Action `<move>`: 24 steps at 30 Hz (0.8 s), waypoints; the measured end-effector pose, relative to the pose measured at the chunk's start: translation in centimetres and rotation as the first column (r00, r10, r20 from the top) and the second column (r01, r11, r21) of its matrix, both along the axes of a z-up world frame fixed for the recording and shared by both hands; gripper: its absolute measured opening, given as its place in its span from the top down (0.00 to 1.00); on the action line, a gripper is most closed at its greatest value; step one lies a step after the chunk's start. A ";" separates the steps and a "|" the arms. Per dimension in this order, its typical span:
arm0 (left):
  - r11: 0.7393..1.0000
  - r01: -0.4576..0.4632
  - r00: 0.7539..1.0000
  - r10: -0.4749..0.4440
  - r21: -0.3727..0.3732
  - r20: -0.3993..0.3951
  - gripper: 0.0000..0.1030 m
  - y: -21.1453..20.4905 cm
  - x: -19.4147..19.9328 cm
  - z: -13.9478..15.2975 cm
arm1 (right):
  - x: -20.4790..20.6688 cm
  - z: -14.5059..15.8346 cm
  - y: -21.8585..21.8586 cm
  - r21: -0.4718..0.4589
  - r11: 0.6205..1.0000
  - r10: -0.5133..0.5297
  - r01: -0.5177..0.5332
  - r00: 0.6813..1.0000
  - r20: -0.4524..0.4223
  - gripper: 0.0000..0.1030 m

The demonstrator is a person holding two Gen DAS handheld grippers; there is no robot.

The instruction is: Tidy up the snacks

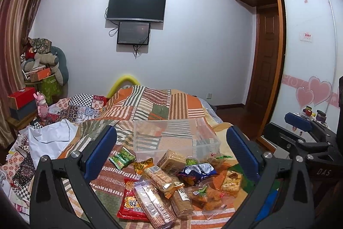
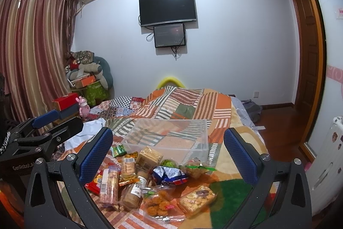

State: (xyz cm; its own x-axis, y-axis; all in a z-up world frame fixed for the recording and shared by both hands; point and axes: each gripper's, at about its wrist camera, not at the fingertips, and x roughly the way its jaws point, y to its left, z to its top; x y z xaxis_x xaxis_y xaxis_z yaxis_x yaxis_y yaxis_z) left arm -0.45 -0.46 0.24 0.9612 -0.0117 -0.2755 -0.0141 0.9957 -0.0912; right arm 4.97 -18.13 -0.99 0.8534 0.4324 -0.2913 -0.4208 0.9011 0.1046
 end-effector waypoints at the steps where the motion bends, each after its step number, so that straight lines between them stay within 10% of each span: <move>1: 1.000 0.000 1.000 0.000 0.000 0.000 0.00 0.0 0.0 0.0 | 0.0 -0.1 0.0 0.001 1.000 0.001 -0.001 1.000 0.000 0.00; 24: 1.000 -0.008 1.000 0.008 -0.004 0.006 0.00 0.0 0.1 0.0 | 0.1 -0.2 0.0 0.007 1.000 0.001 -0.001 1.000 -0.001 0.00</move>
State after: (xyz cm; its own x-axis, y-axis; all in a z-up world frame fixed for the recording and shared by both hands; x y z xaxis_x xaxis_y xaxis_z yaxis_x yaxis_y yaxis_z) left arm -0.36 -0.49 0.21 0.9628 -0.0047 -0.2701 -0.0218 0.9952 -0.0953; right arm 5.04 -18.17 -1.24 0.8525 0.4351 -0.2897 -0.4215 0.9000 0.1111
